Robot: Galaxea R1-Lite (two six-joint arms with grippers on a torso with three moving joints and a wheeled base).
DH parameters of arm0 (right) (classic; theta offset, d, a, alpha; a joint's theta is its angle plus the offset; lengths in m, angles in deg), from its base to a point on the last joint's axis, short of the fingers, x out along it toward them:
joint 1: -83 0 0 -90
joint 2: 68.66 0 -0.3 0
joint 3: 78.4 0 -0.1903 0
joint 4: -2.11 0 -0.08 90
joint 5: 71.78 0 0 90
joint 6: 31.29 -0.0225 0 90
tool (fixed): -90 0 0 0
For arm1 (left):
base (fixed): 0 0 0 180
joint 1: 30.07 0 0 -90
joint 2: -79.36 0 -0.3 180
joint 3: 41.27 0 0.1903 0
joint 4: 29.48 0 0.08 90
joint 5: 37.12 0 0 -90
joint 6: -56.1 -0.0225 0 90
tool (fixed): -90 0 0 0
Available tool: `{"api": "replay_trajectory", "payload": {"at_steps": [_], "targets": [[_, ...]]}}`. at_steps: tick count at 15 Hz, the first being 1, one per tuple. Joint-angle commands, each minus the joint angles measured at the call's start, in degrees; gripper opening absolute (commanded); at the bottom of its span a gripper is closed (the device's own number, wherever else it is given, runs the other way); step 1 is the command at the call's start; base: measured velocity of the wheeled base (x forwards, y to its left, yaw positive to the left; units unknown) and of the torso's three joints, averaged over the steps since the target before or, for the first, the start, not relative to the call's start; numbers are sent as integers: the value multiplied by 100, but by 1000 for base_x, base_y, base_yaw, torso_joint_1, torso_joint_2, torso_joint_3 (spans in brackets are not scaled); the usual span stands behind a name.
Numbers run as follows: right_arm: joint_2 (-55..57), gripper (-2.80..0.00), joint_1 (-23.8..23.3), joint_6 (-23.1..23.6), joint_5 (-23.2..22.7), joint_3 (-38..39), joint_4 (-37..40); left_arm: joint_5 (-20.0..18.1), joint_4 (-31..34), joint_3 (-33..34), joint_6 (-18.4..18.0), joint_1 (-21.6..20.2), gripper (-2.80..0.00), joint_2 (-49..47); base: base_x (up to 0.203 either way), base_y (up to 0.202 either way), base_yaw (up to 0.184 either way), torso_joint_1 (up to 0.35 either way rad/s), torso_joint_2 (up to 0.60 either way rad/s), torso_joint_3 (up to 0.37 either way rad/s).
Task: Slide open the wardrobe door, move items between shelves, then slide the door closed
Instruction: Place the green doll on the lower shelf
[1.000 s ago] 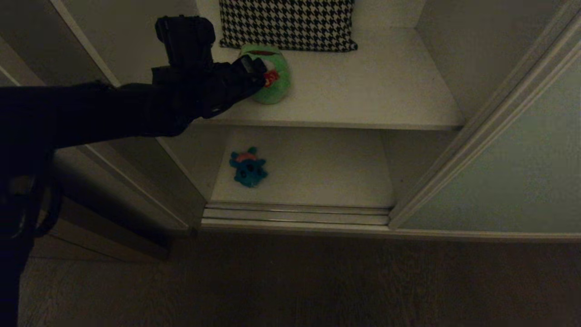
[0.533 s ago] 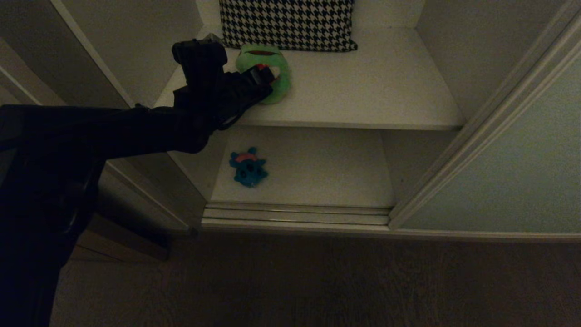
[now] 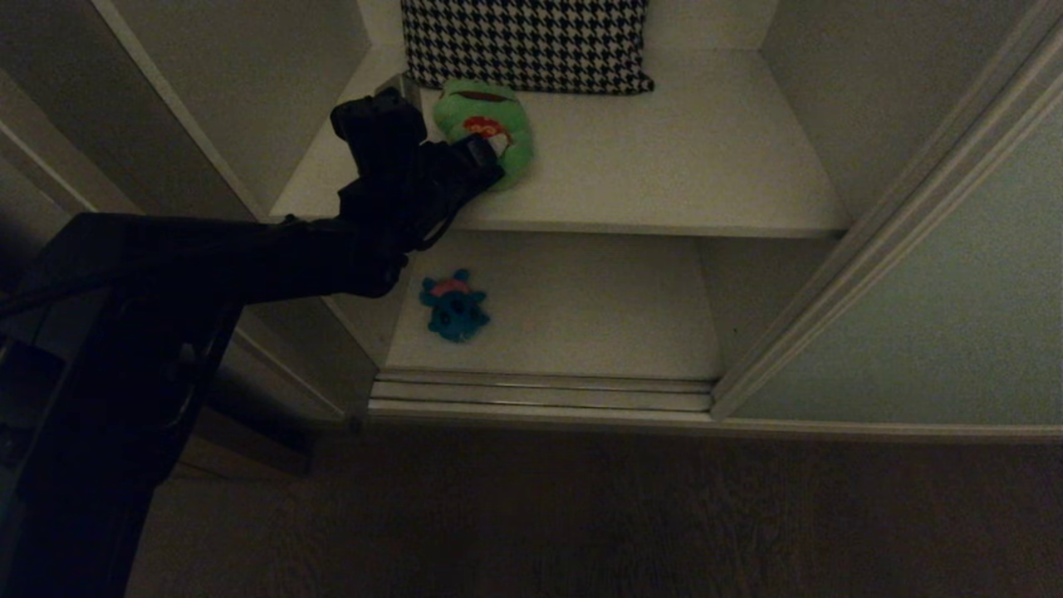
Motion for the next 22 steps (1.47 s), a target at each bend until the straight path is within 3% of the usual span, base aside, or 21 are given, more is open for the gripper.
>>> {"api": "replay_trajectory", "payload": {"at_steps": [1,7,11,14,19,22], "targets": [[-6,-280,1,3,-2,0,0,3,-7,3,9,28,-280,13,0,0,0,0,0,0],[-6,-280,1,3,-2,0,0,-10,14,9,-9,68,-280,148,0,0,0,0,0,0],[-6,-280,1,3,-2,0,0,-4,560,93,-30,107,-280,723,0,0,0,0,0,0],[-6,-280,1,3,-2,0,0,51,1610,153,-108,312,-280,1495,0,0,0,0,0,0],[-6,-280,1,3,-2,0,0,141,4124,238,-585,543,-280,2937,0,0,0,0,0,0],[-6,-280,1,3,-2,0,0,135,4851,838,-841,540,-280,3989,0,0,0,0,0,0]]}}
